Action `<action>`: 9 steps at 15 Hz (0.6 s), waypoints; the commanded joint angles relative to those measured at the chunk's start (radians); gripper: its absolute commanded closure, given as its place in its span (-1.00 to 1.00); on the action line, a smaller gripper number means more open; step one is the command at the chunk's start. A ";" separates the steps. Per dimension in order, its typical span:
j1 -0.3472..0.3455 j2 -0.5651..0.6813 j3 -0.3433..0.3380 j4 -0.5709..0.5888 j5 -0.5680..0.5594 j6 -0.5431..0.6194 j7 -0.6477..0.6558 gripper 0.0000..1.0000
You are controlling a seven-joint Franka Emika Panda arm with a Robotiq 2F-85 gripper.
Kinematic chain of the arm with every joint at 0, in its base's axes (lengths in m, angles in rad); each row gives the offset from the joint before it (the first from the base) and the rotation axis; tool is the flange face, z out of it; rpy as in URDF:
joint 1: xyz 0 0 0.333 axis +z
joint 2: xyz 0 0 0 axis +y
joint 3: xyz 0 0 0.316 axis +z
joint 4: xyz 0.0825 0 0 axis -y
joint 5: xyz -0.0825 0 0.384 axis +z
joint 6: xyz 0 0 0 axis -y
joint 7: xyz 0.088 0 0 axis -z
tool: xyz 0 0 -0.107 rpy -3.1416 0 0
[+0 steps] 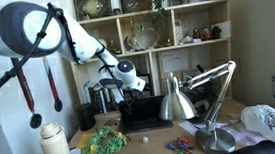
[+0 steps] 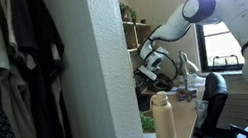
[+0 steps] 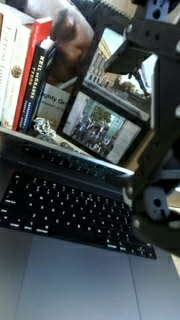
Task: Open the laptop
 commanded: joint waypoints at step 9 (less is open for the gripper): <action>0.014 0.018 0.101 0.158 0.021 0.020 -0.078 -1.00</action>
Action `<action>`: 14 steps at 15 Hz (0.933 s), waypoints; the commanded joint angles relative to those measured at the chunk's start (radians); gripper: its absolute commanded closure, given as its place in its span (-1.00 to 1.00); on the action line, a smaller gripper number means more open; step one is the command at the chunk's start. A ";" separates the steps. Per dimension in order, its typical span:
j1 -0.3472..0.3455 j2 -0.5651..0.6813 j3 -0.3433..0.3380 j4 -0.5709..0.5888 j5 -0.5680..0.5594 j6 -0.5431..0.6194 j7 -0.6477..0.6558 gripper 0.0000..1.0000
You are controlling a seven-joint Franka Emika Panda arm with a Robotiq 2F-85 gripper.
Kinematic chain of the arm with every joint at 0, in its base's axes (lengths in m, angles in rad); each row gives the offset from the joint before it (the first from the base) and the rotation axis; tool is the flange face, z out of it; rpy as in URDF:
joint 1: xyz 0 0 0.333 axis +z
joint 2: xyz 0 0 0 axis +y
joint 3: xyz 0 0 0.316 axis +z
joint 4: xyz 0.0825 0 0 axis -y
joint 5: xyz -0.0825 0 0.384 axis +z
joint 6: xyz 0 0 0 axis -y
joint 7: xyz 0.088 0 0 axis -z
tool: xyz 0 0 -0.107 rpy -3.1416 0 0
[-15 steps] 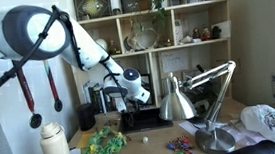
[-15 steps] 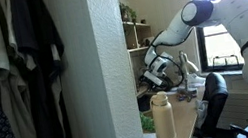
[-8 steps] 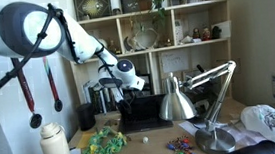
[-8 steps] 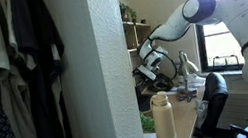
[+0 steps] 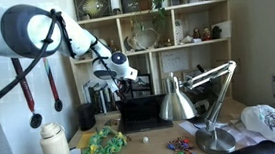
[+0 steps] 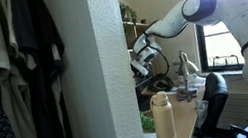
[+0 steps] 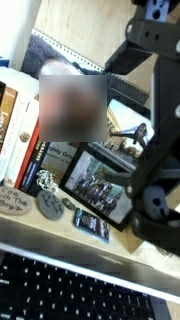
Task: Open the laptop
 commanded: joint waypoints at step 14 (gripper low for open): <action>0.183 -0.110 -0.358 -0.210 -0.449 -0.185 0.546 -1.00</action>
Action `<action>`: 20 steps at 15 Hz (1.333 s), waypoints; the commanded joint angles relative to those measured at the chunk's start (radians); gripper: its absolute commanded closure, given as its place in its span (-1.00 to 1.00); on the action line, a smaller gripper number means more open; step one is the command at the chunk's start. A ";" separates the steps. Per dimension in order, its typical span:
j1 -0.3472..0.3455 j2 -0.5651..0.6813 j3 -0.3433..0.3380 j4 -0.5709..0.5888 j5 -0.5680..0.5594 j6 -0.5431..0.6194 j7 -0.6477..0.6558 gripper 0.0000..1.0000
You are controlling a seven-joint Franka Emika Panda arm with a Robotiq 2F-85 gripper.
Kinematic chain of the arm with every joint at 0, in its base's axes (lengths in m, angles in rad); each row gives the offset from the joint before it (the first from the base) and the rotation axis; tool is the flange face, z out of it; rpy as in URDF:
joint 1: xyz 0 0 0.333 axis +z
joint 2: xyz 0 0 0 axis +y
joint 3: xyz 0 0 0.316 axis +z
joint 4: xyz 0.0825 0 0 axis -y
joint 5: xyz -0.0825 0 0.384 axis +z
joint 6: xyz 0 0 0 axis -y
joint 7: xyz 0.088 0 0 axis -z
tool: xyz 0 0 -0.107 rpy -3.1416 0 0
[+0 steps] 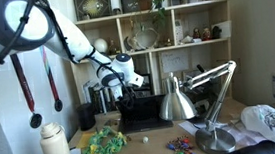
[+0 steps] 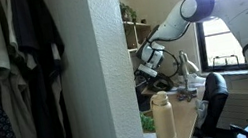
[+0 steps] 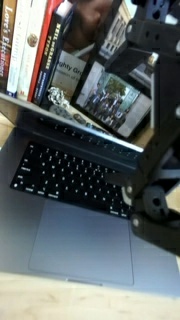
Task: Open the laptop
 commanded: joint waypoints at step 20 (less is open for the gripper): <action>-0.017 0.050 0.093 0.075 0.126 -0.012 -0.023 -1.00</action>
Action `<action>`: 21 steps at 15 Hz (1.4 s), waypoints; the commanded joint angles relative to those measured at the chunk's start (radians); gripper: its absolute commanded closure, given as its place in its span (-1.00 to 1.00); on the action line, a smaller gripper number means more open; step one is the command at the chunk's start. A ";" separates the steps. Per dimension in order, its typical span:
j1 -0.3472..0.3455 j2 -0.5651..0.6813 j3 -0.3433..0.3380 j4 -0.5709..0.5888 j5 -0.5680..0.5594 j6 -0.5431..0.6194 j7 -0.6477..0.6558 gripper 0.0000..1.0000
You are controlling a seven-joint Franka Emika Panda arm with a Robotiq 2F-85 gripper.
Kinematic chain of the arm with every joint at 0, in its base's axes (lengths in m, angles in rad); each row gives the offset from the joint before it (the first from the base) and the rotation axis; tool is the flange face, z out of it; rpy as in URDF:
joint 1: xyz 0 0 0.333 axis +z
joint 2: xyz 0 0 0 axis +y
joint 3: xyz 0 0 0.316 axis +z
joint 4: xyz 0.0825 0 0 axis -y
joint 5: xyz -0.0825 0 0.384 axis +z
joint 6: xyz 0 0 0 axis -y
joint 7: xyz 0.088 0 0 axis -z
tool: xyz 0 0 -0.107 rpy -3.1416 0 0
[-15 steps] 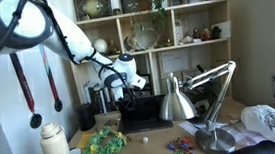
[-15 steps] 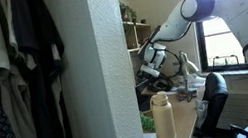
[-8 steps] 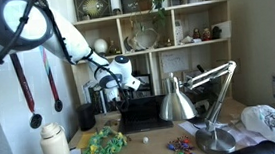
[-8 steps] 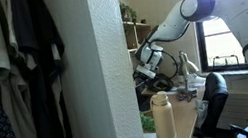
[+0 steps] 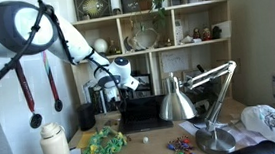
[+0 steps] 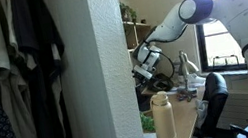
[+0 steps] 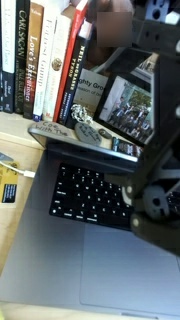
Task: Open the laptop
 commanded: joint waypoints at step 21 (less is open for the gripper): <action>0.014 0.107 0.074 0.236 0.040 0.036 -0.129 -1.00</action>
